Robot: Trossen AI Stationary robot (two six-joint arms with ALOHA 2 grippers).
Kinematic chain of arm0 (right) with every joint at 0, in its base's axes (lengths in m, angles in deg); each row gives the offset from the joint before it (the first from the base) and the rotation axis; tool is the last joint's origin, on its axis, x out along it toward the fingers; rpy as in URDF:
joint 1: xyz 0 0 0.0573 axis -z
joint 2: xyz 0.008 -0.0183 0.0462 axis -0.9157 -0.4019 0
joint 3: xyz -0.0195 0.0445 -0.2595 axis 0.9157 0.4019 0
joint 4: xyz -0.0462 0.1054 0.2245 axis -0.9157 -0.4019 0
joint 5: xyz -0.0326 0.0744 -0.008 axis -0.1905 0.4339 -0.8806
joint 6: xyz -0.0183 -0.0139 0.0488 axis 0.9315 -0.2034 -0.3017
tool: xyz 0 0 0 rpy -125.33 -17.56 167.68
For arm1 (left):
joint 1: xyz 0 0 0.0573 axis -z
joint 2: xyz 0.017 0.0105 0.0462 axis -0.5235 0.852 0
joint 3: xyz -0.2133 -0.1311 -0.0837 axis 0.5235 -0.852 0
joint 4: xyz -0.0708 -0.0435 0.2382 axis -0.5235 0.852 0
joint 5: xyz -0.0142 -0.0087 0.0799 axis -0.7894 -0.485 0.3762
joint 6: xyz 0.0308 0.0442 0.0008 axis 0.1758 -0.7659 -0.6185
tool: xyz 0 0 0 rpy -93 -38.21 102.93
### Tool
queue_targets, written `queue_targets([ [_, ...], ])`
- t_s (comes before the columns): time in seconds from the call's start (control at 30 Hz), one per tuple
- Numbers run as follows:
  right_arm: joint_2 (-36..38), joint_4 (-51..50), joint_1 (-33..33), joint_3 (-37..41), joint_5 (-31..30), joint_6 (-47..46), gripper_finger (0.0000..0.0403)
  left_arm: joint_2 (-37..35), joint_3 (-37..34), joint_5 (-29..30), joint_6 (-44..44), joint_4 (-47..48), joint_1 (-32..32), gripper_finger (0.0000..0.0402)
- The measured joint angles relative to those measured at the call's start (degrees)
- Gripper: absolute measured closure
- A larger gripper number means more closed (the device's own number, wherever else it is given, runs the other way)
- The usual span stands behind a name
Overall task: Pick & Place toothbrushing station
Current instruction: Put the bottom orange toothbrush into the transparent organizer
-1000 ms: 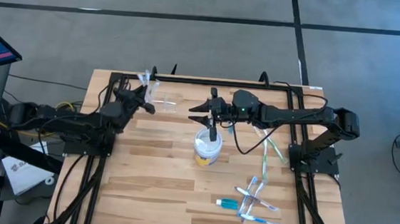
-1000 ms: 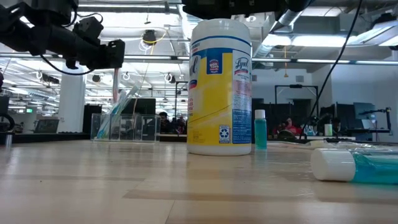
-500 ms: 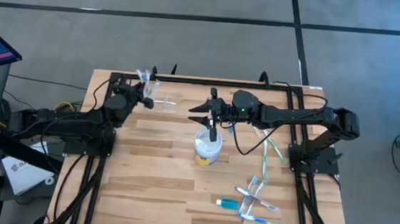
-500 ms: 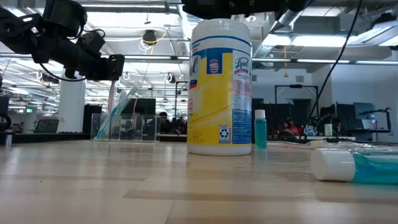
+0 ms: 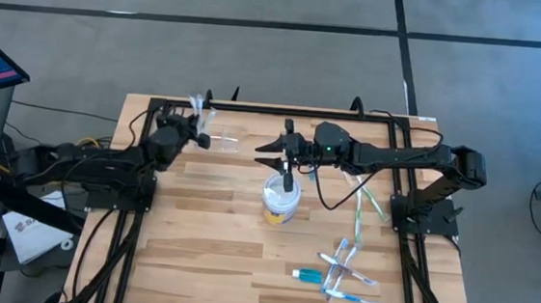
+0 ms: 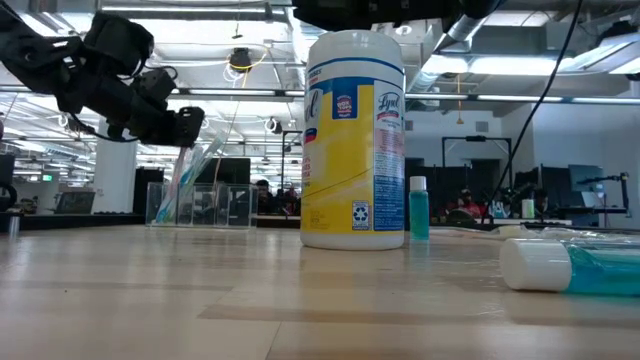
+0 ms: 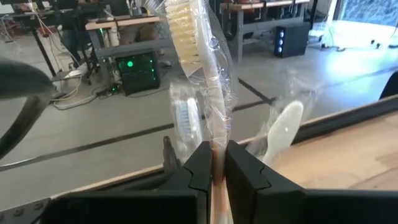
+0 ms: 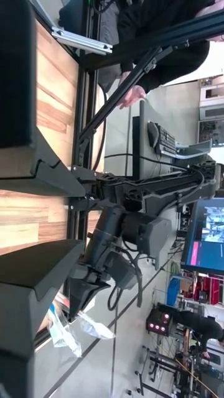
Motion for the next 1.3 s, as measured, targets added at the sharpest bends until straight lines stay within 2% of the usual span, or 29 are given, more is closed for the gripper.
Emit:
queue_targets([
  [0.47,0.0,-0.4,0.0,0.0,0.0,0.0,0.0290,6.4,0.0,0.0,4.3,0.0,0.0,0.0386],
  [1.1,0.0,-0.7,0.0,0.0,0.0,0.0,0.0290,9.9,0.0,-1.6,7.7,1.5,0.5,0.0385],
  [1.3,0.0,-0.7,0.0,0.0,0.0,0.0,0.0290,9.9,0.1,-3.3,7.7,1.7,0.7,0.0365],
])
